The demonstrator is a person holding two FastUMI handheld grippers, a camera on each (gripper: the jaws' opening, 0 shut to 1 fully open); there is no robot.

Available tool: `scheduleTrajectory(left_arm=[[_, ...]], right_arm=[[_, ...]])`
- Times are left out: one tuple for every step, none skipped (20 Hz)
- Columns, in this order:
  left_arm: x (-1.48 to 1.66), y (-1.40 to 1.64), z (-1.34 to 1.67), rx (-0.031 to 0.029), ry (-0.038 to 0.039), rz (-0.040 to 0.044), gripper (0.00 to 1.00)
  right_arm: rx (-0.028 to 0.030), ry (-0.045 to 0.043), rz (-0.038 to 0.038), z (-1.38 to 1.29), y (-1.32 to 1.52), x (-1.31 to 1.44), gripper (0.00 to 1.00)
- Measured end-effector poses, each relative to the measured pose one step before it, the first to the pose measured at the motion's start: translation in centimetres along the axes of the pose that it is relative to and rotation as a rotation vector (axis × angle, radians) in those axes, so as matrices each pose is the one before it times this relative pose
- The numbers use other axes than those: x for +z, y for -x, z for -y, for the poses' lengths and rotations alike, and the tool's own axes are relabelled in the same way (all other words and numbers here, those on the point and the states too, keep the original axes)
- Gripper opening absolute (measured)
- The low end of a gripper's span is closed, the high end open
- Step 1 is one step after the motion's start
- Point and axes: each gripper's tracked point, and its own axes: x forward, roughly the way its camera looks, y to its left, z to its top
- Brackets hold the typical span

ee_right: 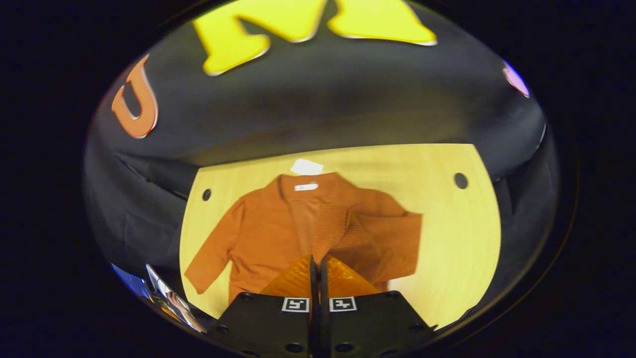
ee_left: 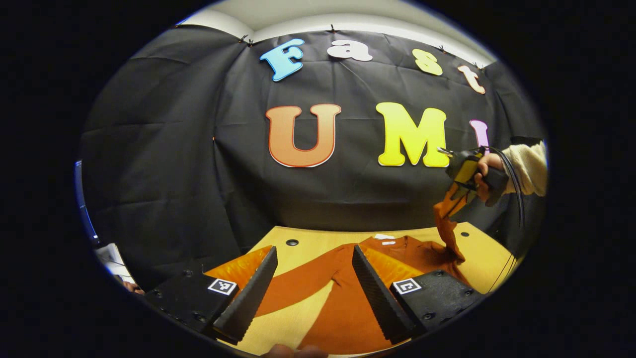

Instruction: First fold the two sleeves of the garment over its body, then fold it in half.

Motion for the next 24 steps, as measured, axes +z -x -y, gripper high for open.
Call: scheduleTrajectory(left_arm=[[-0.569,0.053,-0.858,-0.00056,-0.01635,-0.00316,0.98],[-0.492,0.079,-1.214,0.00583,-0.00619,-0.00172,0.98],[-0.397,0.032,-0.865,0.00266,0.00586,-0.00335,0.98],[-0.490,0.070,-0.877,0.00609,0.01047,-0.00218,0.98],[-0.578,-0.011,-0.759,0.00661,0.01386,-0.00423,0.98],[-0.730,-0.156,-0.476,0.00337,0.01057,-0.01187,0.98],[-1.035,-0.105,-0.597,0.00324,0.00755,-0.02366,0.98],[-1.068,0.008,-0.429,0.00169,0.00509,-0.02487,0.98],[-0.763,-0.040,-0.429,0.00339,0.00591,-0.01961,0.98],[-0.385,-0.008,-0.663,0.01120,0.00407,-0.00729,0.98],[-0.216,-0.031,-0.471,0.00794,0.00318,-0.00151,0.99],[-0.584,-0.116,-0.446,0.00915,-0.00017,-0.00772,0.98],[-0.517,-0.170,-0.281,0.00240,-0.00008,-0.01393,0.98],[-0.622,-0.157,-0.136,-0.00347,0.00451,-0.01646,0.98],[-0.658,0.021,-0.064,-0.00625,0.00769,-0.02353,0.99],[-0.595,-0.063,-0.113,0.00743,-0.00305,-0.01695,0.99],[-0.592,0.010,-0.277,0.01081,-0.00260,-0.01425,0.99],[-0.574,-0.144,-0.135,0.00924,-0.00765,-0.00980,0.99],[-0.372,-0.059,-0.173,0.01049,-0.01425,-0.00873,0.98],[-0.365,-0.087,-0.157,0.00881,-0.01164,-0.00579,0.98],[-0.149,-0.145,0.009,0.00217,-0.00306,0.00008,0.99],[-0.039,-0.260,0.189,-0.00550,0.00147,0.00341,0.99],[-0.026,-0.204,0.299,-0.00783,0.00864,-0.00371,0.99],[-0.141,-0.219,0.222,-0.00421,0.00866,-0.00423,0.98]], right_arm=[[0.00649,0.01379,-0.01818,-2.609,-1.380,-0.639,0.00],[0.01612,0.00957,-0.01177,-2.710,-1.564,-0.538,0.00],[0.01808,0.00630,-0.01117,-2.282,-1.340,-0.375,0.00],[0.00822,0.00911,-0.01783,-1.724,-1.282,-0.560,0.00],[-0.00203,0.01034,-0.01682,-1.709,-1.418,-0.501,0.00],[-0.00056,0.00398,-0.01110,-0.966,-1.138,-0.101,0.00],[-0.00540,0.00099,-0.01210,-1.003,-1.423,-0.248,0.00],[-0.00884,0.00545,-0.00939,-1.068,-1.302,-0.396,0.00],[-0.01689,0.01033,0.00220,-0.800,-1.297,-0.045,0.00],[-0.02417,0.02504,-0.00034,-0.812,-1.295,-0.026,0.00],[-0.03453,0.03829,0.00464,-0.244,-0.982,0.209,0.00],[-0.02812,0.03524,0.00568,0.000,-0.980,0.197,0.00],[-0.01177,0.01656,-0.00339,-0.293,-0.596,0.131,0.00],[-0.00311,-0.00331,-0.00867,-0.542,-0.562,-0.133,0.00],[0.01506,-0.01649,-0.02014,-0.577,-0.247,-0.276,0.00],[0.01533,-0.01147,-0.02680,-0.453,-0.199,-0.490,0.00],[0.00540,-0.01392,-0.00358,-0.143,-0.362,0.268,0.00],[-0.00533,-0.00926,0.00515,0.292,0.008,0.277,0.00],[0.00619,-0.01163,0.01215,-0.001,0.123,0.439,0.00],[0.00831,-0.01390,0.01600,0.004,0.236,0.530,0.01],[0.00700,-0.00648,0.00572,0.154,0.229,0.260,0.02],[0.01729,-0.00459,-0.00074,0.046,0.449,0.010,0.06],[0.03925,-0.00231,0.00521,-0.549,0.282,0.057,0.06],[0.02472,0.00110,0.00216,-0.158,0.452,0.073,0.12]])
